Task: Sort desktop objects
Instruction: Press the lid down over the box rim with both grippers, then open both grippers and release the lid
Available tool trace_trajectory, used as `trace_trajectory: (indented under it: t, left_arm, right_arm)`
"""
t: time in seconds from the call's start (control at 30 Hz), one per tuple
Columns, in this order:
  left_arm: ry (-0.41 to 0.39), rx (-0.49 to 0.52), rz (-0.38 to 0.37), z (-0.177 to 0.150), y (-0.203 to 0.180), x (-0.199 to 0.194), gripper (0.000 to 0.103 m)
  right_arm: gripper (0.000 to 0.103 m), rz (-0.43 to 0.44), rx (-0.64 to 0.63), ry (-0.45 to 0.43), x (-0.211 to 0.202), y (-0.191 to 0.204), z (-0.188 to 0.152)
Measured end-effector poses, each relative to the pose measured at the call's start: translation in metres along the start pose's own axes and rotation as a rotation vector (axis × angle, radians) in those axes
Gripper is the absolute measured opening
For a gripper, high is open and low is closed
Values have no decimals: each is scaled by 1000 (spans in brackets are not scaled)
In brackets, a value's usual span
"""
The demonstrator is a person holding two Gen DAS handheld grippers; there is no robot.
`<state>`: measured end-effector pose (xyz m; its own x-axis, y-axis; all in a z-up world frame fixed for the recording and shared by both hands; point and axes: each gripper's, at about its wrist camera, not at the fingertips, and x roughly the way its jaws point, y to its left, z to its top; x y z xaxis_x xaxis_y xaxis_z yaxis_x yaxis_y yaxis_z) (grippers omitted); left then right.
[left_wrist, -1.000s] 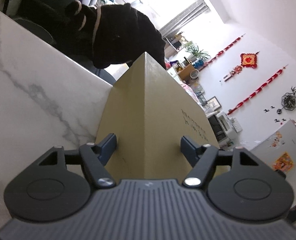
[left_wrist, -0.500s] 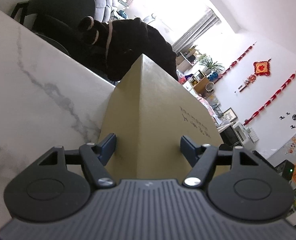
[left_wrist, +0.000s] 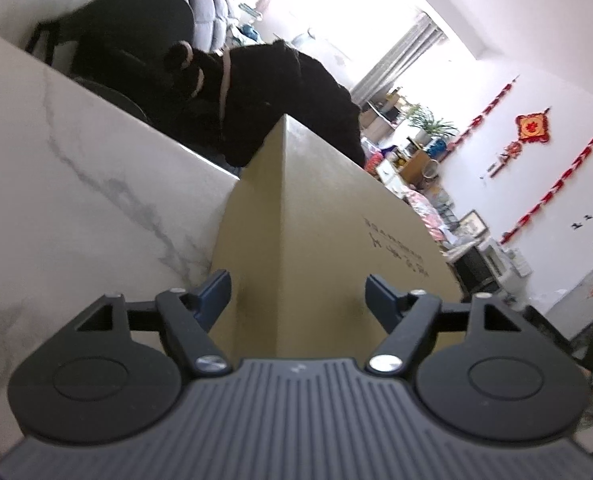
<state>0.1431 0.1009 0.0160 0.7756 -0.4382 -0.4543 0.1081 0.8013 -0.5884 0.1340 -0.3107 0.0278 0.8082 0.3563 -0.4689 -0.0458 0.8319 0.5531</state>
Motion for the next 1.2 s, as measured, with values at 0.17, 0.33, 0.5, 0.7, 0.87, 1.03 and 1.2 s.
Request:
trace_trajectory:
  t: [0.17, 0.33, 0.5, 0.7, 0.87, 1.03, 1.2]
  left_arm:
    - [-27, 55, 73, -1, -12, -14, 93]
    - [-63, 140, 162, -7, -27, -33, 103]
    - [-85, 237, 247, -16, -44, -50, 103]
    - [-74, 304, 309, -25, -59, -64, 103]
    - [-26, 311, 355, -30, -64, -72, 103]
    - [-26, 317, 389, -38, -69, -83, 103]
    - [-43, 342, 415, -45, -76, -92, 103]
  right_arm:
    - [98, -104, -65, -31, -19, 12, -6]
    - [102, -173, -97, -62, -39, 26, -13]
    - [102, -217, -123, -85, -57, 38, -25]
    - [103, -272, -159, -114, -78, 51, -40]
    - [103, -298, -201, -162, -96, 65, -55]
    - [103, -301, -230, -216, -114, 78, -73]
    - [103, -306, -217, -226, -128, 82, -86]
